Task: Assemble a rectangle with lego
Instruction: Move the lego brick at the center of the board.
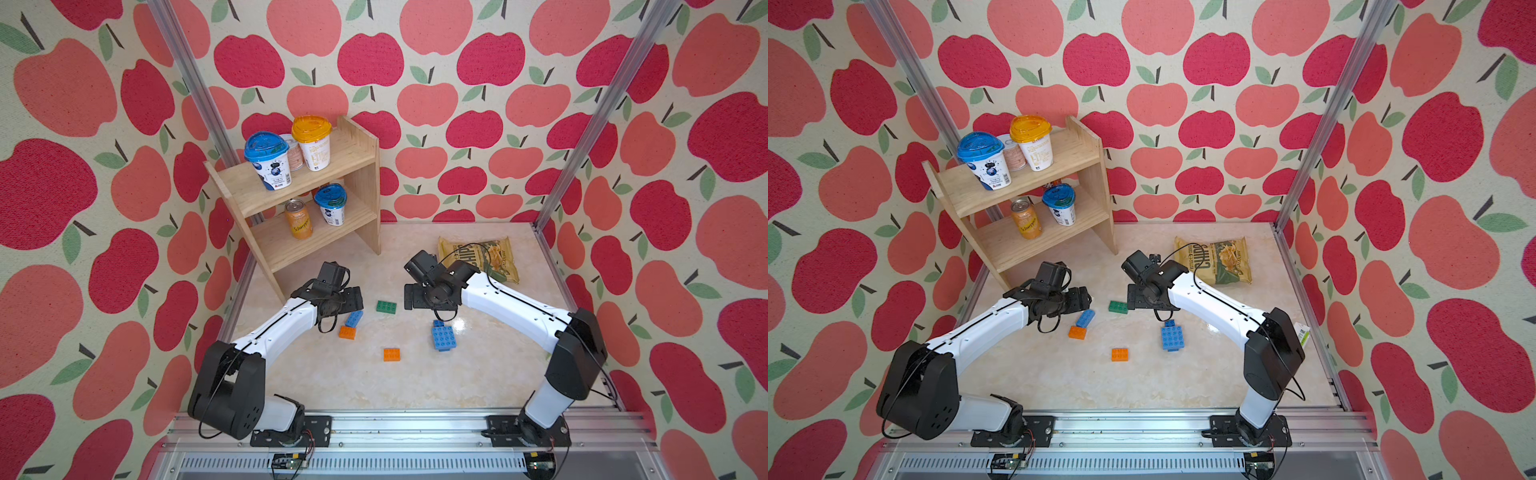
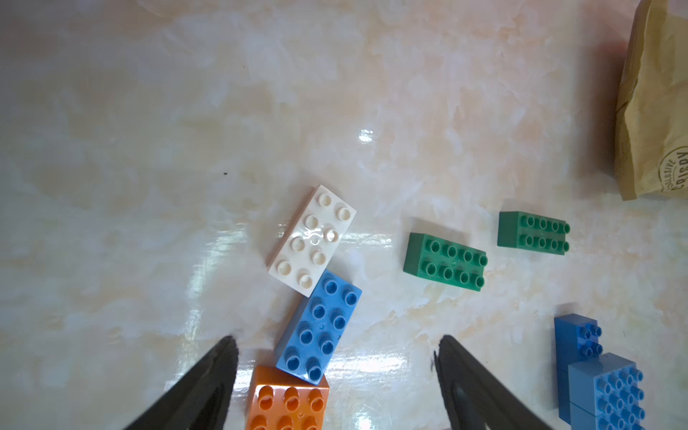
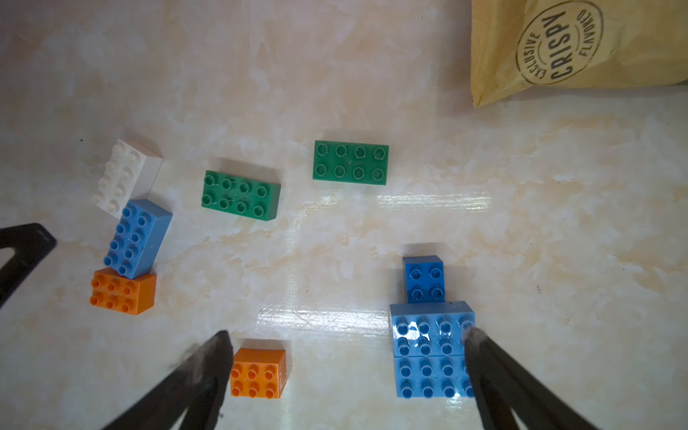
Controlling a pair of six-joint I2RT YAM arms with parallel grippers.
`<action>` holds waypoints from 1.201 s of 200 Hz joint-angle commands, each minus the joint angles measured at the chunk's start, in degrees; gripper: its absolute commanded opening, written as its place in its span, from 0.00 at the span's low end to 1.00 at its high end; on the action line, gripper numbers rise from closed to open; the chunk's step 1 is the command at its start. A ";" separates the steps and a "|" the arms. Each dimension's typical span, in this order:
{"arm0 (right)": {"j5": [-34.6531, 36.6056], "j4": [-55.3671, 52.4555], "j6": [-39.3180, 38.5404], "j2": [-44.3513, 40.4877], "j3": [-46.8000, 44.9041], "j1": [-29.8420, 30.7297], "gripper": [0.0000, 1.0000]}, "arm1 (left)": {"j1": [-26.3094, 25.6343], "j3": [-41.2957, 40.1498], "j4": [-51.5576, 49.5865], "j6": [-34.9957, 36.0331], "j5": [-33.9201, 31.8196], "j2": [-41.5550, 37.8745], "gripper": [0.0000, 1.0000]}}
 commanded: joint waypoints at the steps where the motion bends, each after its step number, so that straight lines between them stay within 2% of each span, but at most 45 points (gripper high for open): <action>1: 2.62 -0.14 1.35 -3.88 -2.08 -0.54 1.00 | -0.04 2.36 -3.11 2.56 6.10 2.63 0.83; 27: 2.97 0.23 1.65 -5.20 -3.70 -0.95 1.00 | -1.26 3.71 -4.99 2.97 5.05 5.26 0.83; 71: 3.08 0.66 1.22 -5.78 -4.24 -1.02 1.00 | -2.69 3.91 -5.08 2.70 0.76 8.47 0.89; 123: 2.96 0.91 1.49 -6.43 -5.76 -1.05 1.00 | -5.66 6.68 -3.88 6.74 -1.91 13.62 0.92; 191: 4.21 0.80 2.28 -9.04 -7.73 -1.34 1.00 | -12.53 9.90 0.56 11.00 3.43 17.34 0.89; 240: 4.20 1.46 2.83 -10.74 -9.27 -1.61 1.00 | -14.50 10.41 3.63 12.31 6.24 18.24 0.85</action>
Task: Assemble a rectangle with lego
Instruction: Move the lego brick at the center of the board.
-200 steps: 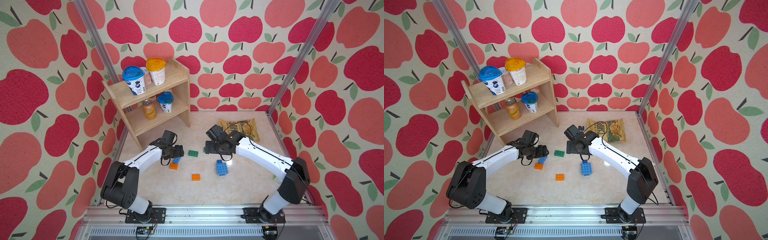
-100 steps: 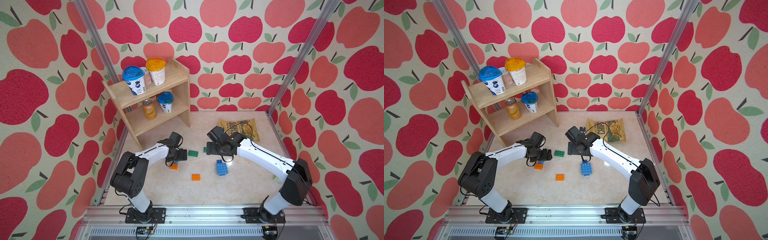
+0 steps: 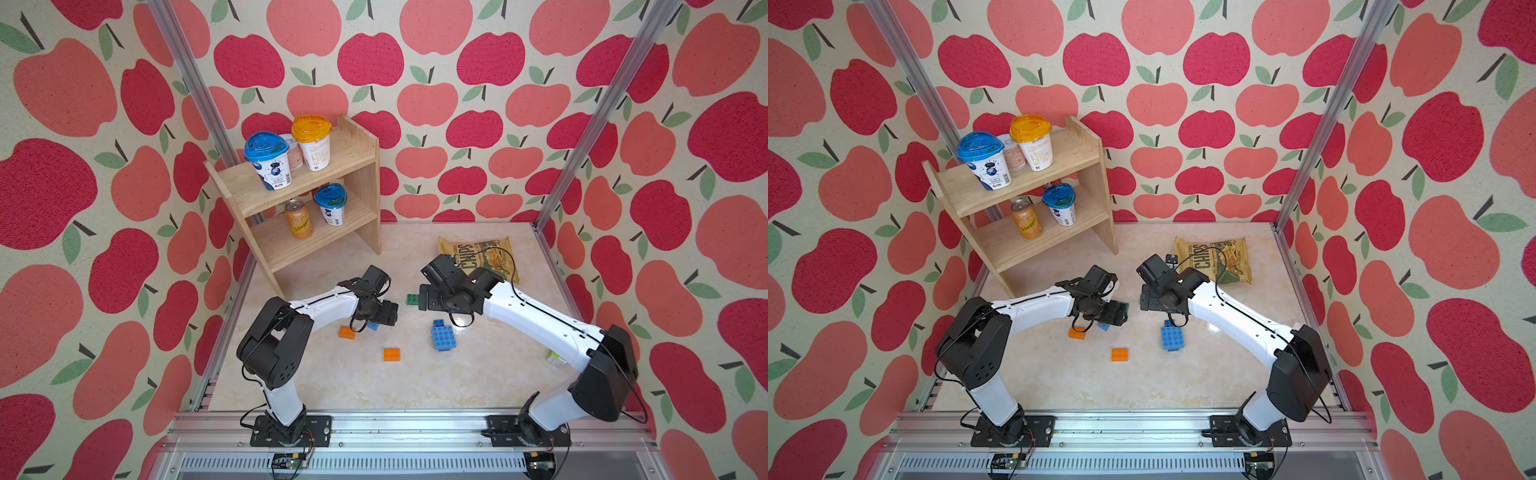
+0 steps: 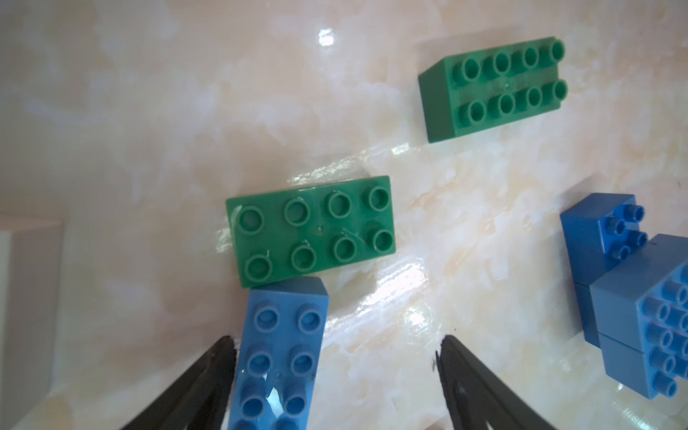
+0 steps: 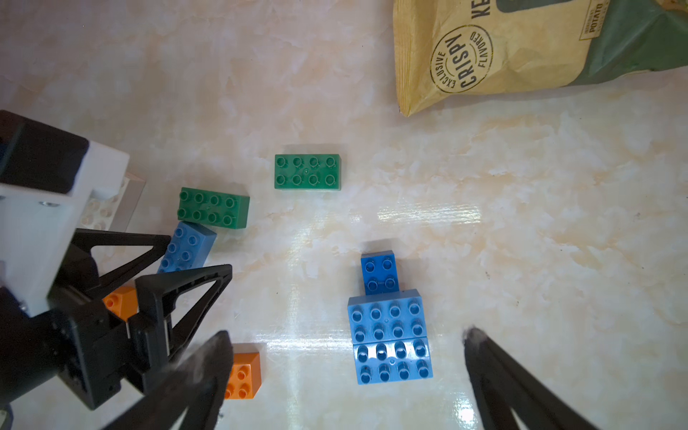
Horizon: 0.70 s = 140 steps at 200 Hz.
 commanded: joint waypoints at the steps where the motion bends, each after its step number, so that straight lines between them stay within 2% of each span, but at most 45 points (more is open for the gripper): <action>1: 1.12 0.08 1.43 -1.98 -1.18 -0.37 1.00 | -0.76 1.14 2.70 2.37 2.73 1.21 0.85; 54: 1.92 -0.03 2.99 -4.58 -3.16 -0.54 1.00 | -1.12 0.52 8.07 0.17 11.52 1.72 0.81; 76: 1.45 0.33 3.03 -5.54 -3.85 -0.54 1.00 | -0.86 -0.41 9.19 -1.26 12.73 0.42 0.81; 106: 0.36 0.43 3.07 -5.31 -3.89 -0.20 1.00 | 1.92 -3.41 9.59 -5.66 10.44 -4.70 0.81; 127: -1.01 1.26 3.27 -3.92 -3.43 0.88 1.00 | 5.00 -6.90 8.37 -10.03 5.21 -11.69 0.85; 140: -2.36 2.28 3.22 -2.31 -2.65 1.85 1.00 | 6.12 -8.13 5.86 -11.64 -0.45 -16.65 0.91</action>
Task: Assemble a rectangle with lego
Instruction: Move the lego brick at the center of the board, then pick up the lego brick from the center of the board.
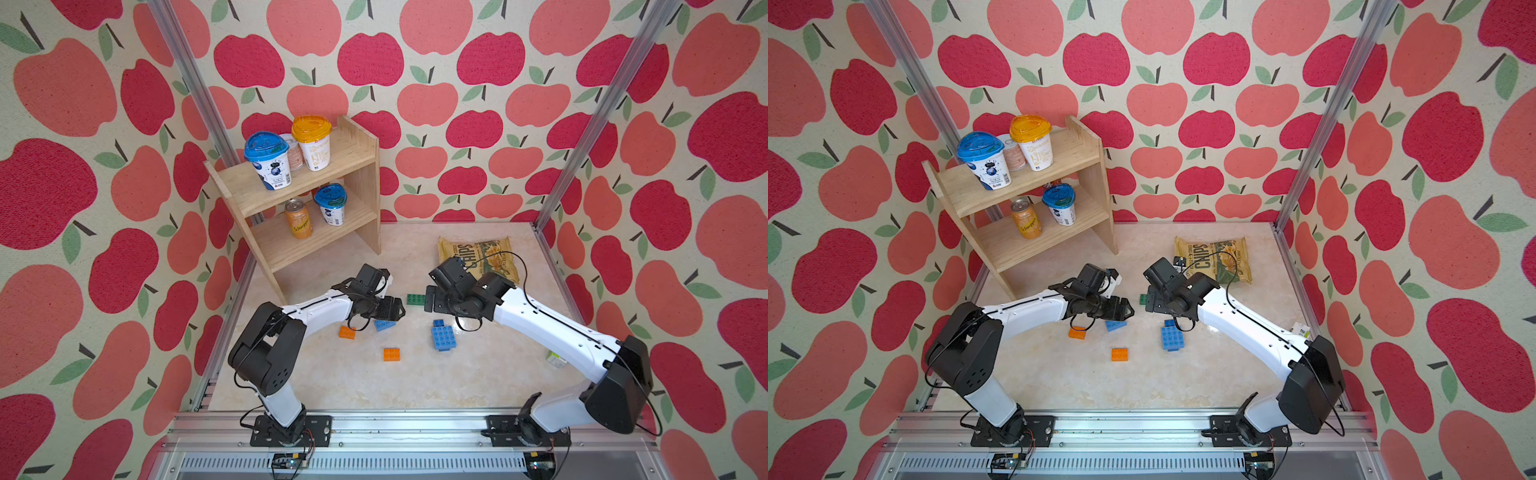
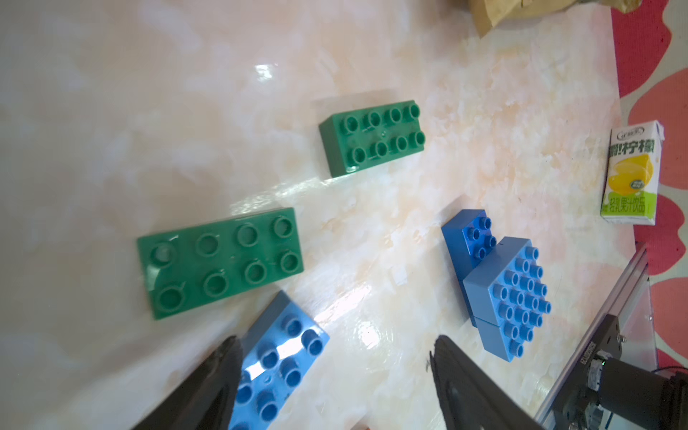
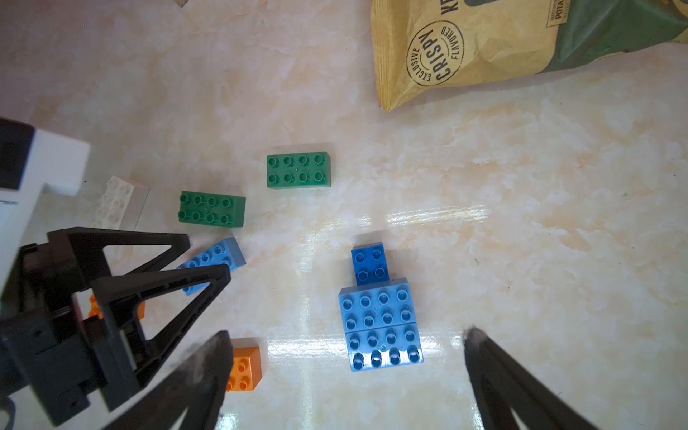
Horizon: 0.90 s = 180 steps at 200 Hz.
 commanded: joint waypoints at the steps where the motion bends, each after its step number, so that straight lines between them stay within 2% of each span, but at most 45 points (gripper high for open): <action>1: -2.31 1.56 0.79 2.20 0.55 1.73 1.00 | 2.31 -2.16 -2.63 -5.03 -8.65 -8.76 0.92; 15: -4.43 2.81 0.52 4.88 1.87 2.82 1.00 | 2.70 -3.01 -5.53 -5.93 -15.41 -13.51 1.00; 49: -9.54 4.02 -2.45 14.83 8.73 5.82 1.00 | 2.79 -4.88 -11.52 -10.03 -28.43 -22.19 0.98; 76: -12.06 1.59 -6.42 23.64 16.42 7.17 1.00 | 3.05 -7.15 -14.80 -14.54 -35.46 -26.47 0.97; 104: -15.10 -0.10 -10.86 30.88 22.67 7.41 1.00 | 3.66 -9.22 -14.34 -15.08 -37.20 -29.44 0.97; 180: -16.21 -5.20 -15.87 43.08 32.87 7.35 1.00 | 4.62 -9.72 -13.31 -15.08 -35.58 -27.74 0.97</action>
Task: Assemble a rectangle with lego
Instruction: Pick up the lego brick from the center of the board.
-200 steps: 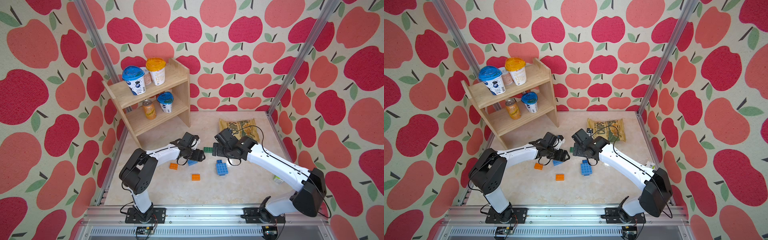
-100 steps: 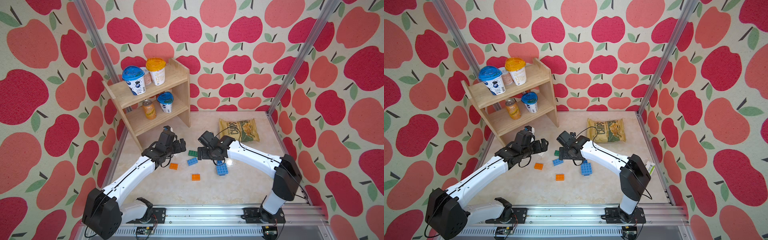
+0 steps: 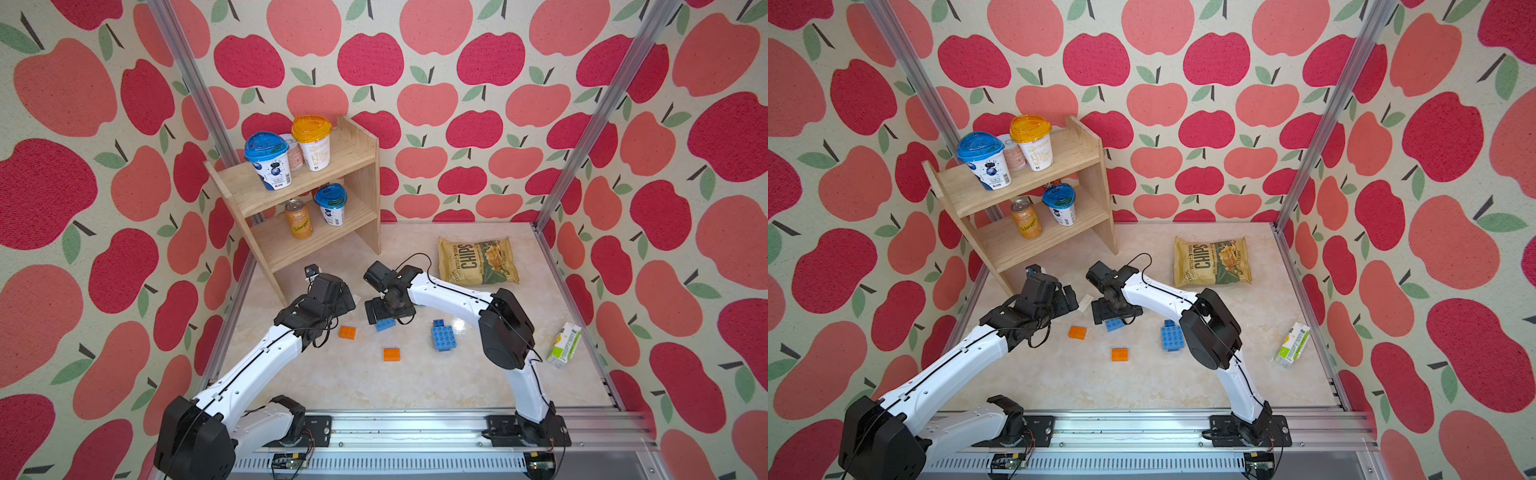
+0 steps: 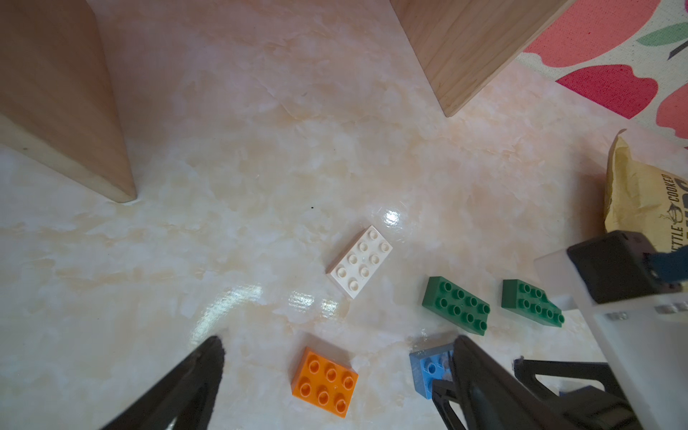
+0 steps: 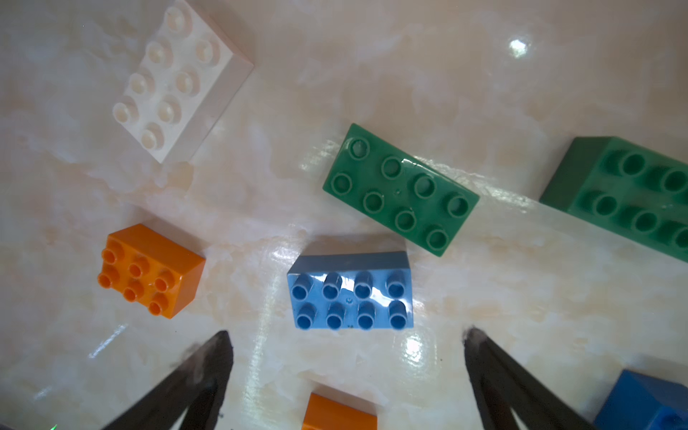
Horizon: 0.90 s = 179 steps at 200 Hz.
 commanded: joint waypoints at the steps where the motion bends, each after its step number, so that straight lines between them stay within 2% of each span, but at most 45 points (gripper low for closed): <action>1: -0.69 -4.15 -2.59 2.56 2.86 0.03 1.00 | 0.41 -0.52 -0.92 -0.65 -1.21 0.70 0.97; 27: -0.86 -4.45 -2.75 4.36 3.83 -0.28 0.98 | 0.55 -0.54 -0.63 -0.39 -0.97 0.91 0.97; 96: -1.14 -5.77 -3.55 8.30 6.87 -0.50 0.81 | 0.98 -0.78 -0.48 -0.30 -0.61 0.82 0.98; 130: -0.71 -6.45 -3.47 8.75 6.87 -0.49 0.79 | 1.32 -0.87 -0.16 -0.21 -0.13 0.77 0.97; 179: 0.05 -6.93 -2.82 7.55 6.34 -0.50 0.55 | 1.43 -0.81 0.06 -0.16 0.36 1.02 0.97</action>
